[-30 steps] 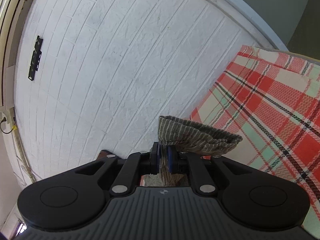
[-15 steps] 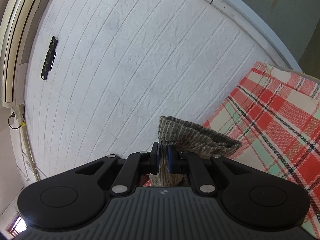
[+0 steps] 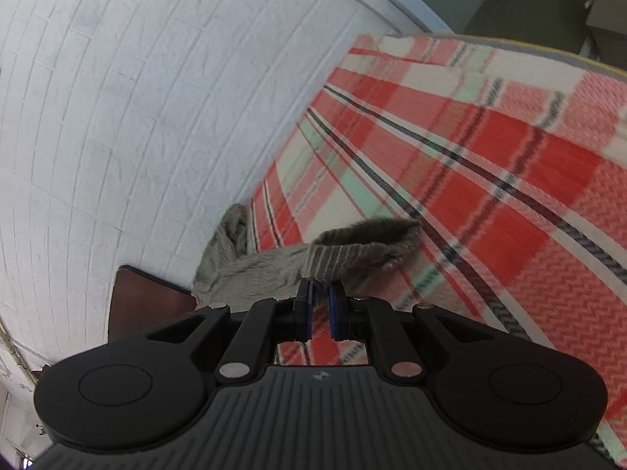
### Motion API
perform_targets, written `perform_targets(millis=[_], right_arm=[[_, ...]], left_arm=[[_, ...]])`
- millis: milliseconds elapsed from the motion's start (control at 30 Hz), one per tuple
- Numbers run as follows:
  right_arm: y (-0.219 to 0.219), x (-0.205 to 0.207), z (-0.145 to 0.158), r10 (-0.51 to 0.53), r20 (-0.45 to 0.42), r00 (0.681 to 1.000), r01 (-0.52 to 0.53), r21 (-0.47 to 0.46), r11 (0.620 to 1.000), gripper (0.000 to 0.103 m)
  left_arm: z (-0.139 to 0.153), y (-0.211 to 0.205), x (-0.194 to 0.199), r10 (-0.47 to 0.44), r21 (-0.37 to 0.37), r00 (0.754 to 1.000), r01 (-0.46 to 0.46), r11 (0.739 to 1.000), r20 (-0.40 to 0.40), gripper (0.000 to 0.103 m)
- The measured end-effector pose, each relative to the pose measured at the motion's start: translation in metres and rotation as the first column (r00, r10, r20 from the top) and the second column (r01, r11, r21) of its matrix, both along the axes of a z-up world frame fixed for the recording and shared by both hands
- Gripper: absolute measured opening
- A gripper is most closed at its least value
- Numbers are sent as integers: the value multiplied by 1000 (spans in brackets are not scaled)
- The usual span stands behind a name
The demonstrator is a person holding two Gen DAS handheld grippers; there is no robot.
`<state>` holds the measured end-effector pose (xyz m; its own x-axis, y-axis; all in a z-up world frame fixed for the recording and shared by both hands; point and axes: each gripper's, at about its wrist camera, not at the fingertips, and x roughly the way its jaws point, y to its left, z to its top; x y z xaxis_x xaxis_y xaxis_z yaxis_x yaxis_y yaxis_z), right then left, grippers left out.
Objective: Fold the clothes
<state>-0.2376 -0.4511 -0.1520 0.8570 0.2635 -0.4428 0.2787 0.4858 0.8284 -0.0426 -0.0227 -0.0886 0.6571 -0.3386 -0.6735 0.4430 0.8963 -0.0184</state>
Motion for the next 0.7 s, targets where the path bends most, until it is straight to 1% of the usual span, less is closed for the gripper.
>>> perform_targets(millis=[100,167,200,233,267,300,333,367,433,500,533,600,633,700], right_arm=[[4,-13,-10,10,-66,998,-10,4,1000,10],[4,-22,-11,26,-97,995,-27,-4,1000,14],[4,-27,-9,32,-106,994,-34,-18,999,21],[3,-32,-1,31,-97,995,-37,-57,998,31],[2,-36,7,31,-88,996,-40,-96,995,37],[1,-39,17,39,-74,996,-50,-143,988,46],[0,-34,31,72,-51,996,-81,-209,974,50],[0,-23,43,114,-31,993,-118,-267,957,51],[-2,2,66,211,2,978,-194,-376,906,64],[0,38,73,354,7,935,-313,-449,837,66],[3,59,72,414,-11,910,-370,-472,800,66],[7,99,67,511,-51,858,-468,-485,738,66],[10,115,63,543,-72,837,-505,-488,712,66],[16,143,52,608,-131,783,-587,-481,651,66]], left_arm=[[0,3,-2,-3,-24,999,3,1000,-35,63],[-2,0,-4,-19,-18,999,18,1000,-37,63],[-3,-2,-5,-20,-8,999,20,1000,-32,63],[-4,-3,-6,-22,1,999,22,1000,-27,63],[-5,-4,-6,-26,5,999,26,1000,-26,63],[-5,-5,-6,-30,8,999,30,1000,-26,63],[-6,-7,-5,-35,11,999,35,999,-28,63],[-6,-9,-5,-36,13,999,36,999,-29,63],[-5,-10,-4,-31,10,999,31,999,-33,63],[-4,-11,-3,-26,7,999,26,1000,-37,63],[-3,-12,-2,-24,6,999,24,1000,-39,63],[-2,-13,-1,-19,3,999,19,1000,-43,63],[-2,-13,0,-16,2,999,16,1000,-45,63],[-1,-14,1,-10,-3,999,10,1000,-50,63]])
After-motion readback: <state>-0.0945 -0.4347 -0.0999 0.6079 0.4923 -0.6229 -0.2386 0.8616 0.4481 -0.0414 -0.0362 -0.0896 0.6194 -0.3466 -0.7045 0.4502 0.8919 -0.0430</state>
